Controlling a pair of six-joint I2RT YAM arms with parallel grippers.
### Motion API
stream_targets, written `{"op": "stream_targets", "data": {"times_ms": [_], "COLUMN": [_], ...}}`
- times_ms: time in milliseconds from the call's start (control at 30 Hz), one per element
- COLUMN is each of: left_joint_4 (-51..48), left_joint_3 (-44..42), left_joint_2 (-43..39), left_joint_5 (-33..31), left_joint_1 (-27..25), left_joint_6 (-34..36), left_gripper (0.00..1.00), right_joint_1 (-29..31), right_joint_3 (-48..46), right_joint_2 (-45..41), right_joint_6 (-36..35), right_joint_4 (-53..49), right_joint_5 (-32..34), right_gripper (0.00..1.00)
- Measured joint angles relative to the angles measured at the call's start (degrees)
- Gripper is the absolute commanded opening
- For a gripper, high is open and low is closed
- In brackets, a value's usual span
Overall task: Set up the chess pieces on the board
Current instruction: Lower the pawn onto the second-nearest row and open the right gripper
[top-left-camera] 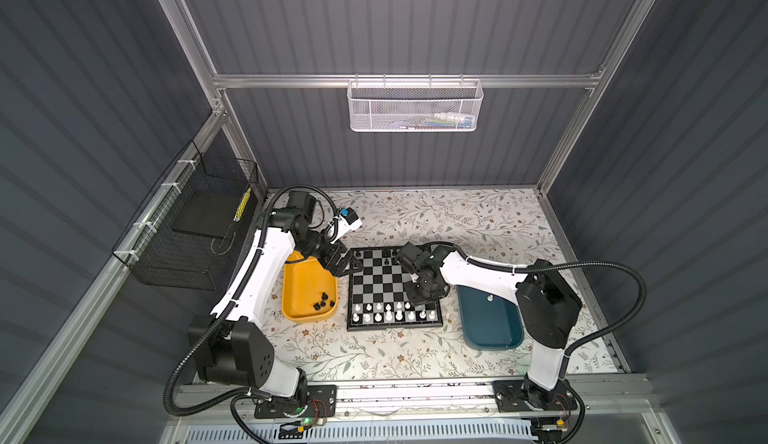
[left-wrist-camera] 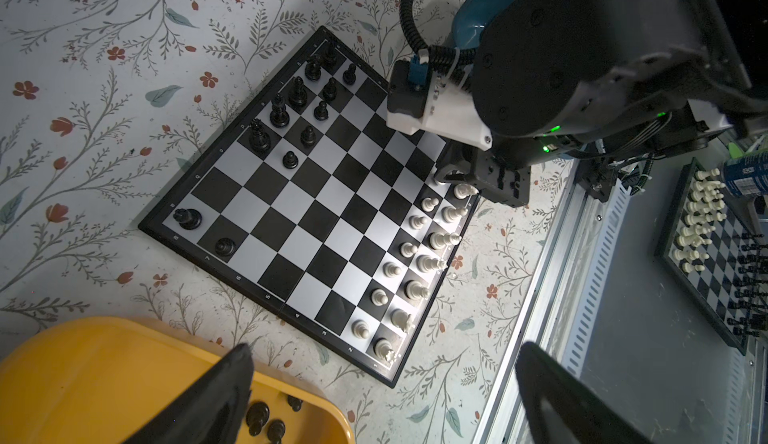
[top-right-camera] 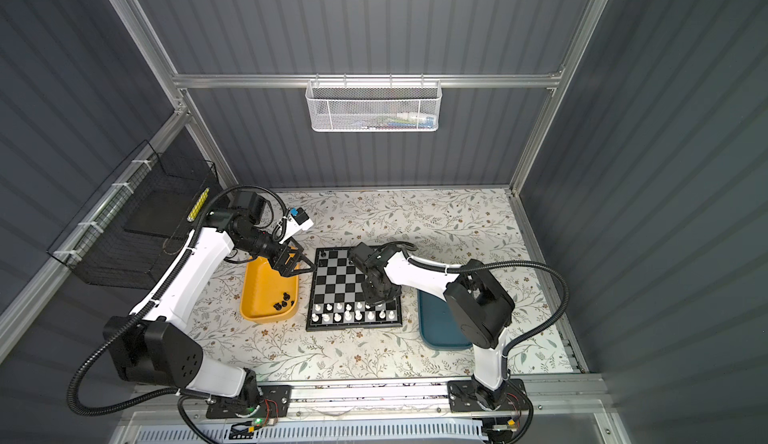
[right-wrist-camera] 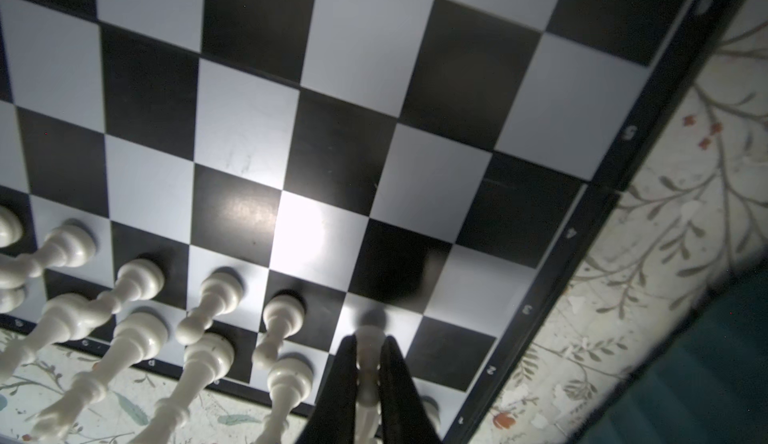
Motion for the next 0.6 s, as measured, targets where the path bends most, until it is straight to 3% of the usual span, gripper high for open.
{"op": "stream_targets", "data": {"times_ms": [600], "left_joint_4": [0.0], "left_joint_3": [-0.3], "left_joint_2": [0.0], "left_joint_5": [0.0], "left_joint_1": [0.0], "left_joint_6": [0.0], "left_gripper": [1.00], "right_joint_1": [0.1], "right_joint_3": [-0.4], "right_joint_2": [0.8], "right_joint_6": [0.0], "right_joint_4": [0.8], "right_joint_5": [-0.3], "right_gripper": [0.23]}}
